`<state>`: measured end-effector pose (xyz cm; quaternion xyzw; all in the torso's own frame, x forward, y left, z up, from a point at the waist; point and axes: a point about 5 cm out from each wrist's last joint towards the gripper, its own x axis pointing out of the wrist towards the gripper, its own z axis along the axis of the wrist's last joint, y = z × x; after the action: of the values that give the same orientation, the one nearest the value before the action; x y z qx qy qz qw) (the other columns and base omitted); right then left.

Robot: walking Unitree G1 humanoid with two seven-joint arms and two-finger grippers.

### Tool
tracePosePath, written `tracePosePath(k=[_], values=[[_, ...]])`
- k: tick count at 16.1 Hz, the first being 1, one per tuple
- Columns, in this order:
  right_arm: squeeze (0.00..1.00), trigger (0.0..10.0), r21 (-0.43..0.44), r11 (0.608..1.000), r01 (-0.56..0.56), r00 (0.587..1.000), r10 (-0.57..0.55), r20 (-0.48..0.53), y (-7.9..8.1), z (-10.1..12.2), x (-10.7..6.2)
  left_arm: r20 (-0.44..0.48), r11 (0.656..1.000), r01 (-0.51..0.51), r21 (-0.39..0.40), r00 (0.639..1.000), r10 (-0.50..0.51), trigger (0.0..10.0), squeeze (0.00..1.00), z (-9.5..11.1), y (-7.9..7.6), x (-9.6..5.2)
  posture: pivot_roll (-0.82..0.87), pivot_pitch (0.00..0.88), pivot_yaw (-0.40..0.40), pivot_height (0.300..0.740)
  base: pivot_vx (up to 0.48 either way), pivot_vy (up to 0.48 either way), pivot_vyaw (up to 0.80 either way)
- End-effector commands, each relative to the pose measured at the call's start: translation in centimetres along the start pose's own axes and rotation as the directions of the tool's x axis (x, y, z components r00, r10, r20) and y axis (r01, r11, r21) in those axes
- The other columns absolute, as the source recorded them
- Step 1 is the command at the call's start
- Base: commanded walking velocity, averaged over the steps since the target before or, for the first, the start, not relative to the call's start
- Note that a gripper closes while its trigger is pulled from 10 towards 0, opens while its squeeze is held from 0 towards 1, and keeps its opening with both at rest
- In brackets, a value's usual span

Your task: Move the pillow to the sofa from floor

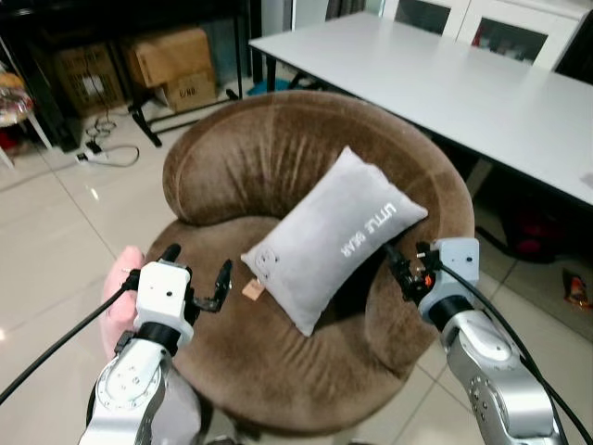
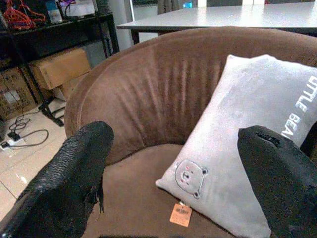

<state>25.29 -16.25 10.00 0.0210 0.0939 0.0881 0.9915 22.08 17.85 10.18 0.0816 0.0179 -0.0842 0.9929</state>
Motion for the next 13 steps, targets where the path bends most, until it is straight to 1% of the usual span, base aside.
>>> tracePosePath(k=[1, 2, 4, 5, 6, 8, 9, 10, 12, 13], values=[[0.00, 10.0, -0.008, 1.000, 0.009, 1.000, -0.009, -0.003, -0.1, 0.0, -0.1, 0.017, 1.000, -0.014, 0.014, 1.000, 0.014, 10.0, 0.00, 0.3, 0.1, -0.1, -0.03, 0.000, -0.038, 0.740, -0.296, 0.000, 0.00], [0.00, 10.0, -0.007, 1.000, 0.011, 1.000, -0.011, -0.009, 0.0, -0.2, -0.1, 0.016, 1.000, -0.017, 0.015, 1.000, 0.016, 10.0, 0.00, 0.3, 0.2, -0.3, -0.02, 0.000, -0.045, 0.740, -0.292, 0.000, 0.00], [0.00, 10.0, -0.104, 0.994, 0.012, 1.000, -0.014, -0.014, 0.0, 0.0, -0.2, 0.014, 1.000, -0.025, 0.013, 1.000, 0.024, 10.0, 0.00, 0.4, 0.4, -0.7, -0.02, 0.000, -0.044, 0.740, -0.292, 0.000, 0.00], [0.00, 10.0, -0.101, 0.995, -0.022, 1.000, 0.021, -0.017, 0.0, -0.1, -0.3, 0.006, 0.999, -0.031, 0.007, 1.000, 0.031, 10.0, 0.00, 0.3, 0.4, -0.8, -0.01, 0.000, -0.043, 0.740, -0.289, 0.000, 0.00], [0.00, 10.0, -0.087, 0.996, -0.032, 0.999, 0.031, -0.008, -0.1, 0.1, -0.3, 0.005, 1.000, -0.030, 0.005, 1.000, 0.030, 10.0, 0.00, 0.2, 0.2, -0.8, 0.01, 0.000, -0.051, 0.740, -0.285, 0.000, 0.00], [0.00, 10.0, -0.057, 0.997, -0.048, 0.999, 0.049, 0.004, 0.1, 0.4, -0.3, -0.002, 0.999, -0.038, -0.004, 0.999, 0.038, 10.0, 0.00, 0.1, 0.2, -1.1, 0.00, 0.000, -0.055, 0.740, -0.281, 0.000, 0.00], [0.00, 10.0, -0.055, 0.999, -0.001, 1.000, 0.001, 0.005, -0.1, 0.5, -0.1, -0.005, 0.998, -0.054, -0.017, 0.999, 0.054, 10.0, 0.00, -0.2, 0.4, -1.3, -0.01, 0.000, -0.071, 0.740, 0.000, 0.000, 0.00], [0.00, 10.0, -0.062, 0.998, -0.016, 1.000, 0.015, -0.014, 0.0, 0.2, -0.1, -0.005, 0.998, -0.068, -0.020, 0.998, 0.068, 10.0, 0.00, -0.2, 0.5, -1.4, -0.01, 0.000, -0.074, 0.740, 0.000, 0.000, 0.00], [0.00, 10.0, -0.096, 0.995, -0.004, 1.000, 0.003, -0.015, -0.1, 0.0, -0.2, -0.003, 0.997, -0.075, -0.027, 0.997, 0.075, 10.0, 0.00, -0.2, 0.4, -1.5, -0.01, 0.000, -0.074, 0.740, 0.000, 0.000, 0.00], [0.00, 10.0, -0.084, 0.996, -0.016, 1.000, 0.013, -0.028, -0.1, -0.2, -0.3, -0.005, 0.997, -0.074, -0.029, 0.997, 0.074, 10.0, 0.00, -0.2, 0.3, -1.5, -0.01, 0.000, -0.075, 0.740, 0.000, 0.000, 0.00]])
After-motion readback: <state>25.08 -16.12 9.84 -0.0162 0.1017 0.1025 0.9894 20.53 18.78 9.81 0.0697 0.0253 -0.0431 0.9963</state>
